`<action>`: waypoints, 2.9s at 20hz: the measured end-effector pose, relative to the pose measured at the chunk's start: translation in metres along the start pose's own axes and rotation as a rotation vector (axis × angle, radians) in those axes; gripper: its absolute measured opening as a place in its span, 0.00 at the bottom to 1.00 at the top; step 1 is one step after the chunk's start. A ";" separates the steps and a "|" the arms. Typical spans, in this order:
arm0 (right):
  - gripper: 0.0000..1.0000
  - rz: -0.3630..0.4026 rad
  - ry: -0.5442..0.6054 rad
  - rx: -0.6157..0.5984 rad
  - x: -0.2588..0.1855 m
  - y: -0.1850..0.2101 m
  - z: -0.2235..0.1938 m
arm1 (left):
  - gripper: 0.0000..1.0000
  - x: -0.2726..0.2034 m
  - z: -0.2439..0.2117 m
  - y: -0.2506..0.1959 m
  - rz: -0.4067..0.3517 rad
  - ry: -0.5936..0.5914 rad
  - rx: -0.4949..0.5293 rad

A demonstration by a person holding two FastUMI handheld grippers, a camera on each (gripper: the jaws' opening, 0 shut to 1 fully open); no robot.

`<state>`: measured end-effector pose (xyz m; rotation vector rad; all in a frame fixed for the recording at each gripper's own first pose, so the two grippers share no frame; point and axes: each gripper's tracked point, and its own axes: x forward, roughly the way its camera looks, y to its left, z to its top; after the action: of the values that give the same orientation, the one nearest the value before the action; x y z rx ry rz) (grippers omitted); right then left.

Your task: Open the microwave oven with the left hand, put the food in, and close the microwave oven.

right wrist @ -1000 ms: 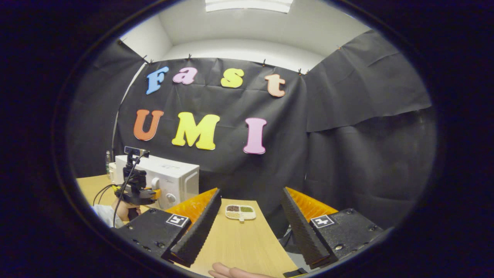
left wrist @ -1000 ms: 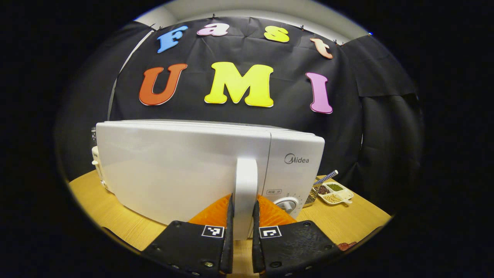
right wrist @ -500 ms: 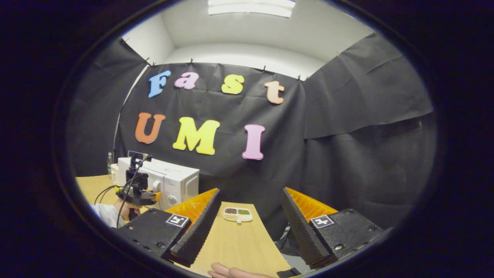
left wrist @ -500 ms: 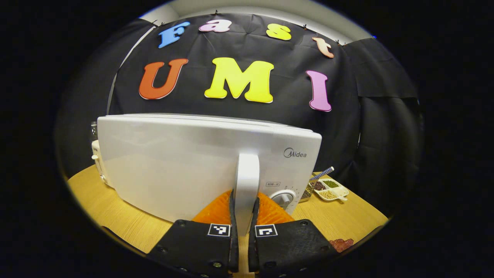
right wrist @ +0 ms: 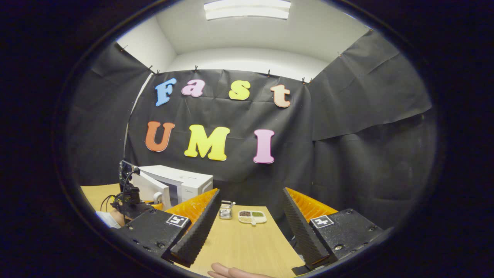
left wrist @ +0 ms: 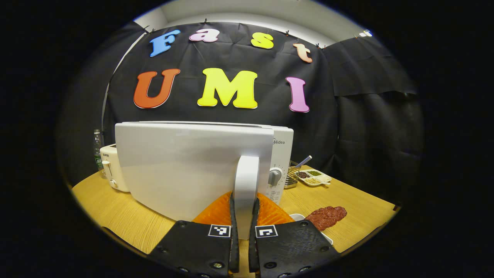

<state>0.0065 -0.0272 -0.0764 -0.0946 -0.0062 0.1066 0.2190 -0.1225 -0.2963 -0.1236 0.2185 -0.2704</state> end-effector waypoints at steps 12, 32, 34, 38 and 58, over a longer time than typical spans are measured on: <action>0.99 0.094 0.016 0.057 -0.019 0.058 -0.006 | 0.39 -0.174 -0.028 0.108 0.123 0.022 0.005; 0.95 0.154 0.173 0.029 0.061 0.104 -0.054 | 0.92 -0.303 0.088 0.164 0.403 -0.105 0.018; 1.00 0.180 0.221 0.037 0.081 0.105 -0.069 | 0.93 -0.293 0.111 0.155 0.406 -0.118 0.037; 1.00 0.245 0.353 0.056 0.122 0.109 -0.107 | 0.92 -0.263 0.139 0.138 0.409 -0.107 0.039; 0.09 0.678 1.074 0.590 0.138 0.179 -0.262 | 0.92 -0.208 0.174 0.067 0.289 -0.124 -0.002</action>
<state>0.1276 0.1399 -0.3538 0.4511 1.1315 0.7165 0.0799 0.0151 -0.0965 -0.1092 0.1110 0.0254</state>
